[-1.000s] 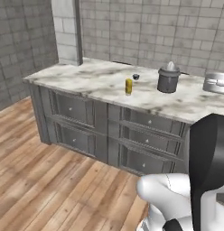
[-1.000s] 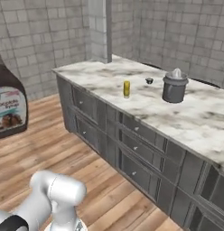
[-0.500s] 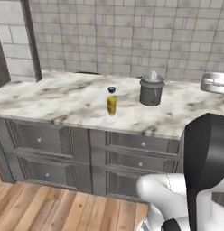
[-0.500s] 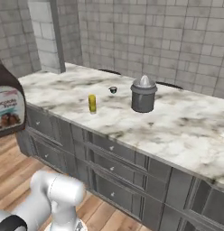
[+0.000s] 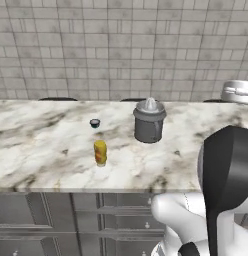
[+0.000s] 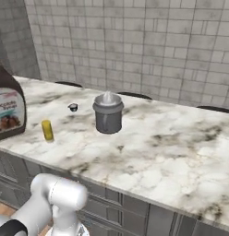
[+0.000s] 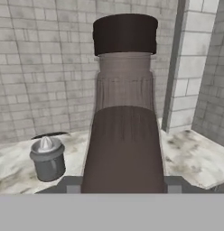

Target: Move the syrup bottle and mustard from the cabinet to the dining counter.

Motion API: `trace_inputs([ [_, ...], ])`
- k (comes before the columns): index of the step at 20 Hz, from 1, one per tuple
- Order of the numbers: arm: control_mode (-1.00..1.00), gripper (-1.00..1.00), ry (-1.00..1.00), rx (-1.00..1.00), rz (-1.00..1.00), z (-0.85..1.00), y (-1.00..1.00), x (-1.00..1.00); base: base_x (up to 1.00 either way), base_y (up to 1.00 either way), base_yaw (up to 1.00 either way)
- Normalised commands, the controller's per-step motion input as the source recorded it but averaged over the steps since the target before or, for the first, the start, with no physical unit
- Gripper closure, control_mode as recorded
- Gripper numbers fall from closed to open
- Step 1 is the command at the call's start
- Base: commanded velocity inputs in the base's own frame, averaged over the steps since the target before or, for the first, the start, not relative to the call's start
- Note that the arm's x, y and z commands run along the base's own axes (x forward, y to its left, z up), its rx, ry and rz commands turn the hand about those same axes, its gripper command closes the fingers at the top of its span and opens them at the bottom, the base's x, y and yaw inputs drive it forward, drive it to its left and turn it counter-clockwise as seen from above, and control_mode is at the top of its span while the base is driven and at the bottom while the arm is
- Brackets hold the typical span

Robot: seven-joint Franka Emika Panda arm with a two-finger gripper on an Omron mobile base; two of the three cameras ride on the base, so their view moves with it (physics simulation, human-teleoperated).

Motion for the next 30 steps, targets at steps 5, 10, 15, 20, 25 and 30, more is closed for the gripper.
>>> trace_inputs([
  [5, -1.00, 1.00, 0.00, 0.00, -0.04, 0.00, 0.00, 0.09, 0.43, 0.05, -0.18],
  [10, -1.00, 1.00, -0.08, 0.03, 0.29, 0.00, -0.33, 0.00, 0.00, 0.00, 0.00],
  [15, -1.00, 1.00, -0.07, 0.04, 0.53, 0.00, -0.50, 0.04, 0.00, 0.00, 0.00],
  [20, -1.00, 1.00, -0.06, 0.02, 0.50, -0.01, -0.42, 0.46, 0.00, 0.00, 0.00],
  [25, -1.00, 1.00, -0.01, 0.00, 0.46, -0.29, -0.09, 0.79, 0.00, 0.00, 0.00],
  [30, -1.00, 1.00, -0.02, 0.00, 0.39, -0.47, -0.02, 0.82, 0.00, 0.00, 0.00],
])
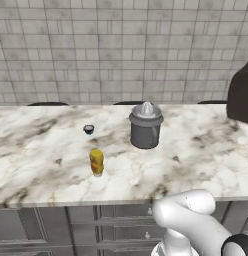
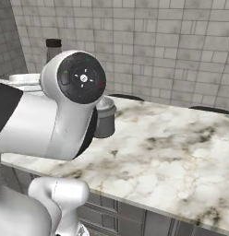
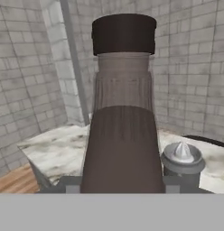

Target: Move the syrup bottle and mustard from the cabinet to the dining counter.

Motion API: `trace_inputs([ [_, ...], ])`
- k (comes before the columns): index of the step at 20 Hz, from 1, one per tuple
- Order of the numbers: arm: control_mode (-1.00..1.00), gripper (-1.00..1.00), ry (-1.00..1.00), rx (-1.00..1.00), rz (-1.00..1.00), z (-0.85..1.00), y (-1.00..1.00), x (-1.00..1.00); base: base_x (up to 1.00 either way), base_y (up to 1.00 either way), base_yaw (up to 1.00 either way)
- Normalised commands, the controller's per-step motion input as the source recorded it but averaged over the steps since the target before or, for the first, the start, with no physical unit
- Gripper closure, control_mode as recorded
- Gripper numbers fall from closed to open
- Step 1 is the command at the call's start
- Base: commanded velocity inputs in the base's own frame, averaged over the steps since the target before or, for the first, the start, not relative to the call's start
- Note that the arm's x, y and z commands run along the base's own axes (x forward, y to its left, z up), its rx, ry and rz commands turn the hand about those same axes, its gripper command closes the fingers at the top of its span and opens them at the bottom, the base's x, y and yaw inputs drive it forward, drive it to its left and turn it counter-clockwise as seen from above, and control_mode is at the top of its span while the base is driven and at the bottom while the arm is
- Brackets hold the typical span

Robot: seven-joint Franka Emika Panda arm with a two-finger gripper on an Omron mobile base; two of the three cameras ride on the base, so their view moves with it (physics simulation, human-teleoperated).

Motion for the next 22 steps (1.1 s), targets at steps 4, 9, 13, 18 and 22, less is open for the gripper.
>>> trace_inputs([
  [4, -1.00, 1.00, -0.02, 0.00, 0.25, -0.58, 0.00, 0.61, 0.00, 0.00, 0.00],
  [9, -1.00, 1.00, -0.11, -0.05, 0.17, -0.62, -0.03, 0.19, 0.00, 0.00, 0.00],
  [13, -1.00, 1.00, -0.16, -0.06, 0.17, -0.61, -0.17, 0.00, 0.00, 0.00, 0.00],
  [18, -1.00, 1.00, -0.15, -0.05, 0.14, -0.51, -0.18, 0.02, 0.00, 0.00, 0.00],
  [22, -1.00, 1.00, -0.05, -0.01, 0.10, -0.36, -0.21, 0.30, 0.00, 0.00, 0.00],
])
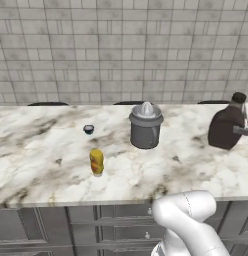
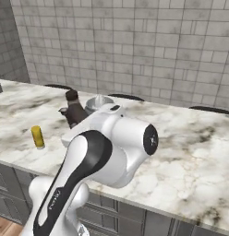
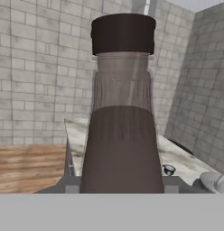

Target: Move the syrup bottle and mustard from the cabinet to the dining counter.

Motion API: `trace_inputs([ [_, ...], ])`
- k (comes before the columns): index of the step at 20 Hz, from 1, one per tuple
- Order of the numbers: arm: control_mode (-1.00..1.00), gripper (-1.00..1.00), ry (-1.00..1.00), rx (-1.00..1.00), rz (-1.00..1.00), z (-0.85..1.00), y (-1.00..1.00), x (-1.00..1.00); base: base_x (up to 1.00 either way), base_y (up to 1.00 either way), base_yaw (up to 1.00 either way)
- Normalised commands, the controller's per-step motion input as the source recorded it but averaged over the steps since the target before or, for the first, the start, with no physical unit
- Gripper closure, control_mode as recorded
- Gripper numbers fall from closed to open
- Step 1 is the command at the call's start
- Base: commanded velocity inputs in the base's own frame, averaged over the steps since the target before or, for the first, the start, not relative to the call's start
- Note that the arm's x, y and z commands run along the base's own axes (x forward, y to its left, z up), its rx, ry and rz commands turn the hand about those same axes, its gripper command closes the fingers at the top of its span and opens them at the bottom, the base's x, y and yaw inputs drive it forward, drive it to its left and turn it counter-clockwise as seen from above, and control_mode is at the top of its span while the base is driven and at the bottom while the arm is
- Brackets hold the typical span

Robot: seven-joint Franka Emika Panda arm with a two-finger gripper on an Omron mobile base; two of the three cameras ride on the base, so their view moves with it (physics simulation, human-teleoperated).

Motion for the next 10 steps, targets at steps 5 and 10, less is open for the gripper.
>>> trace_inputs([
  [5, -1.00, 1.00, 0.00, 0.00, 0.08, -0.38, -0.29, 0.42, 0.00, 0.00, 0.00],
  [10, -1.00, 1.00, 0.00, -0.02, 0.07, -0.48, -0.27, 0.28, 0.00, 0.00, 0.00],
])
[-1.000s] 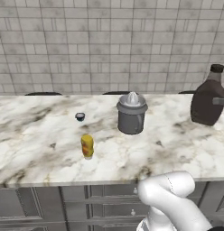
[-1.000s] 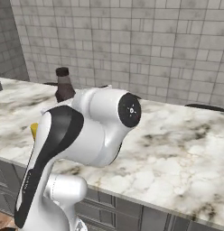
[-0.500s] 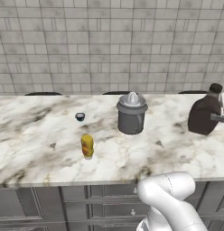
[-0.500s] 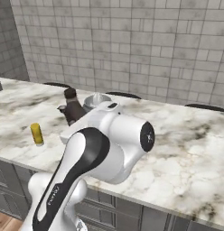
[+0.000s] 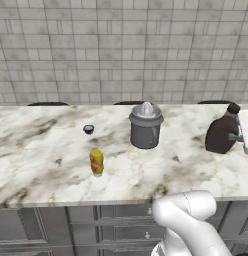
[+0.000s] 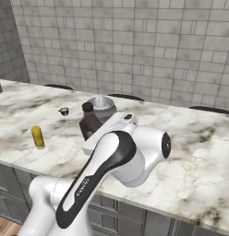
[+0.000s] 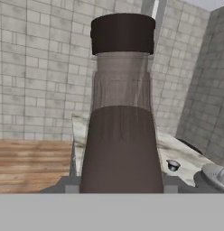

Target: Move the syrup bottle and mustard from the cabinet to the dining counter.

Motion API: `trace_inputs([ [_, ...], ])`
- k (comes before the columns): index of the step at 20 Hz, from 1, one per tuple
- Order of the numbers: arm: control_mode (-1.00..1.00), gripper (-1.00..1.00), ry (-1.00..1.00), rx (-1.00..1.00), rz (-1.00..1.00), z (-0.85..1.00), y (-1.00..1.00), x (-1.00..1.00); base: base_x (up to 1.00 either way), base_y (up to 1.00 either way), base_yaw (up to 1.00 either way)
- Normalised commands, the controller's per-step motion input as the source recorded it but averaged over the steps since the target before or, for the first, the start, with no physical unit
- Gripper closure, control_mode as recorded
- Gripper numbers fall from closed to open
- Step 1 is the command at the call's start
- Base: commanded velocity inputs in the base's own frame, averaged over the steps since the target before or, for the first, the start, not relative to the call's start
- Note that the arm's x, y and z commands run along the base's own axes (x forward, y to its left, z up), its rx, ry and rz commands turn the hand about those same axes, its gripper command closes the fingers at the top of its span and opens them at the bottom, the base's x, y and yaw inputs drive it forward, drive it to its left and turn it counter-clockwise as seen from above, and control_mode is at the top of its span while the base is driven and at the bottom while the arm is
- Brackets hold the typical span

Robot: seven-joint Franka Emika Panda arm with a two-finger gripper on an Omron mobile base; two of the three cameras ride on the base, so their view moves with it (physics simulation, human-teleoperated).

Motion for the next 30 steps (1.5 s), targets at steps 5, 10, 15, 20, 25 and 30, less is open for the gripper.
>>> trace_inputs([
  [5, -1.00, 1.00, 0.00, -0.05, 0.06, -0.52, -0.08, 0.17, 0.00, 0.00, 0.00],
  [10, -1.00, 1.00, -0.03, -0.05, 0.04, -0.48, 0.00, 0.18, 0.00, 0.00, 0.00],
  [15, -1.00, 1.00, -0.08, -0.02, 0.03, -0.39, 0.00, 0.20, 0.00, 0.00, 0.00],
  [20, -1.00, 1.00, -0.06, -0.03, 0.02, -0.40, 0.00, 0.29, 0.00, 0.00, 0.00],
  [25, -1.00, 1.00, -0.01, -0.03, 0.01, -0.40, 0.00, 0.40, 0.00, 0.00, 0.00],
  [30, -1.00, 1.00, 0.00, -0.02, 0.01, -0.32, 0.00, 0.44, 0.00, 0.00, 0.00],
])
